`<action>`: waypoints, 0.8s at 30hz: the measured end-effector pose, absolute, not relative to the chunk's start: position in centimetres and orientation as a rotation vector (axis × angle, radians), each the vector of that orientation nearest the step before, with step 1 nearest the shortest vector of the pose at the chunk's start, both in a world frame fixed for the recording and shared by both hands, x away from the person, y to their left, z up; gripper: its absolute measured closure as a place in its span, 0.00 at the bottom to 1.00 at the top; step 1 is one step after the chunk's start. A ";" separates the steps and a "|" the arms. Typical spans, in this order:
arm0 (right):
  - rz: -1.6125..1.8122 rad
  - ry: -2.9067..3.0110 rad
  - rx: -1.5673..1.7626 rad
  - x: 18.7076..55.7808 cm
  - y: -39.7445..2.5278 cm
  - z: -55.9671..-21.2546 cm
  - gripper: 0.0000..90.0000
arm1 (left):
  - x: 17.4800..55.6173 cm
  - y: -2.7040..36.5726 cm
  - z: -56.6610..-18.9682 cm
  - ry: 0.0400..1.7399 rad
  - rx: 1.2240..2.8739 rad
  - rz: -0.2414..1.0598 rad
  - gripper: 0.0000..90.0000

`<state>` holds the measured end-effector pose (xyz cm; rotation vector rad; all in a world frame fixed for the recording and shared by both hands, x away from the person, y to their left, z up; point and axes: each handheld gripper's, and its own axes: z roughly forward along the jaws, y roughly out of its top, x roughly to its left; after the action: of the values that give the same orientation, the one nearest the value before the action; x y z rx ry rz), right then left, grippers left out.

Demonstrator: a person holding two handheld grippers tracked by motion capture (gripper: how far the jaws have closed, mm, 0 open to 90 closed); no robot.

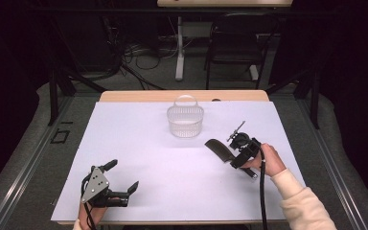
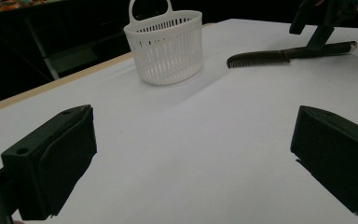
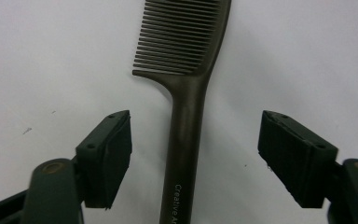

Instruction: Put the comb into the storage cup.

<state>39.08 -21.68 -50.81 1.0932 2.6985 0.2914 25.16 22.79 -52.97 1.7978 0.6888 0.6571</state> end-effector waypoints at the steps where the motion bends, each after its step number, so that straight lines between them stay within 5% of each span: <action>1: 0.279 2.708 1.077 39.2 -21.6 -50.9 0.38 | 25.2 22.8 -53.0 0.688 1.798 0.656 0.00; 11: 0.217 2.753 1.070 39.7 -20.9 -51.6 0.63 | 25.2 22.8 -53.0 0.691 1.797 0.654 0.00; 24: 0.136 2.757 1.092 40.3 -20.5 -52.4 0.74 | 25.2 22.8 -53.0 0.695 1.798 0.651 0.00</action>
<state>40.26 -20.55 -52.36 1.0918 2.7570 0.1356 25.19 22.78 -53.02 1.7977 0.6946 0.6507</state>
